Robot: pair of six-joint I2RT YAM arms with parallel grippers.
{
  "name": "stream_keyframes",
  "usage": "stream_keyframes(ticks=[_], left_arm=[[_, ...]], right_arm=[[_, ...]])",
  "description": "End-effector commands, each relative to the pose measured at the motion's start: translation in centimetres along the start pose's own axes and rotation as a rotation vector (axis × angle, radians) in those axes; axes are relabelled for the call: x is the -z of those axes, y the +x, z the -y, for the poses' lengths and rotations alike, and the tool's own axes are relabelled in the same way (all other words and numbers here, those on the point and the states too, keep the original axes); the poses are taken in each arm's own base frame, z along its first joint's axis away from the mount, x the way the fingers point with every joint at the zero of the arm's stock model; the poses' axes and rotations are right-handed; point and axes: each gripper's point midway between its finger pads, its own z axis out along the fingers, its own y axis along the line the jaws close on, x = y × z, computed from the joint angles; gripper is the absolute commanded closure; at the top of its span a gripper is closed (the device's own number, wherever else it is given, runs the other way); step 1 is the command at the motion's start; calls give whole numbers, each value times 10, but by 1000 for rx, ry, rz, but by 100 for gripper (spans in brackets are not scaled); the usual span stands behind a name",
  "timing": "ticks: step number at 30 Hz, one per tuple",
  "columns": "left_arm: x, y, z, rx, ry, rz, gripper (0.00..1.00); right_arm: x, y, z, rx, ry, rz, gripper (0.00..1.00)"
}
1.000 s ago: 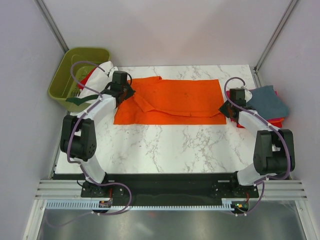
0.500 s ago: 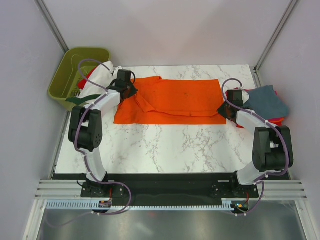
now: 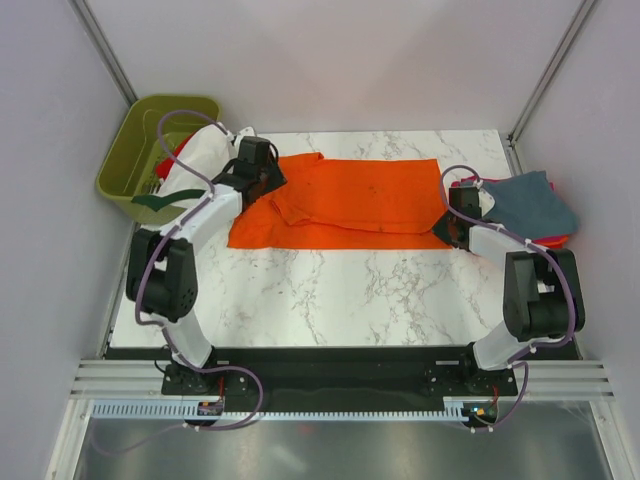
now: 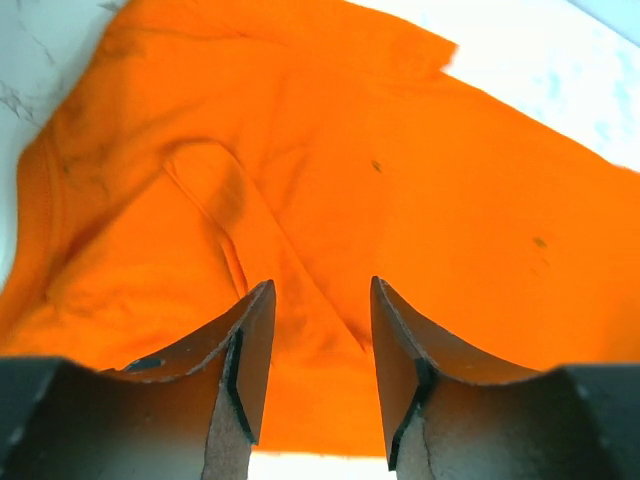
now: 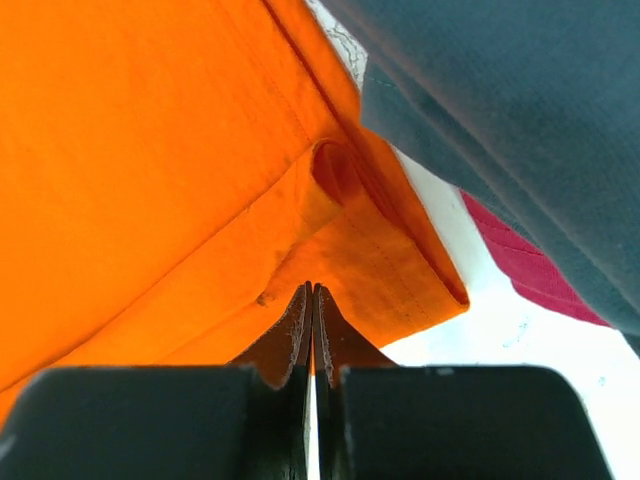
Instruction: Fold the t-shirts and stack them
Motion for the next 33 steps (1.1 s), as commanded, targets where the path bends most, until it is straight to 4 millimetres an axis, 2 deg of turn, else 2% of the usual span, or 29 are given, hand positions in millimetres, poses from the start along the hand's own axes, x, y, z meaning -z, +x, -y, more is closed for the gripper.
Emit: stream_keyframes(ticks=[1, 2, 8, 11, 15, 18, 22, 33], left_arm=[[49, -15, 12, -15, 34, 87, 52], [50, 5, 1, -17, 12, 55, 54], [68, 44, -40, 81, -41, 43, 60], [67, 62, -55, 87, -65, 29, 63], [54, 78, -79, 94, -145, 6, 67], [43, 82, -100, 108, -215, 2, 69], [34, 84, -113, 99, -276, 10, 69], [18, 90, -132, 158, -318, -59, 70]], right_arm=[[-6, -2, 1, -16, 15, 27, 97], [-8, 0, 1, -17, 19, 22, 97], [-19, -2, -2, -29, 27, 25, 98], [-23, -3, -4, -37, 31, 26, 98], [-25, -7, -8, -46, 31, 36, 98], [-25, -10, -11, -51, 29, 43, 98], [-24, -16, -13, -54, 35, 63, 98], [-30, -19, -29, -40, 58, 87, 97]])
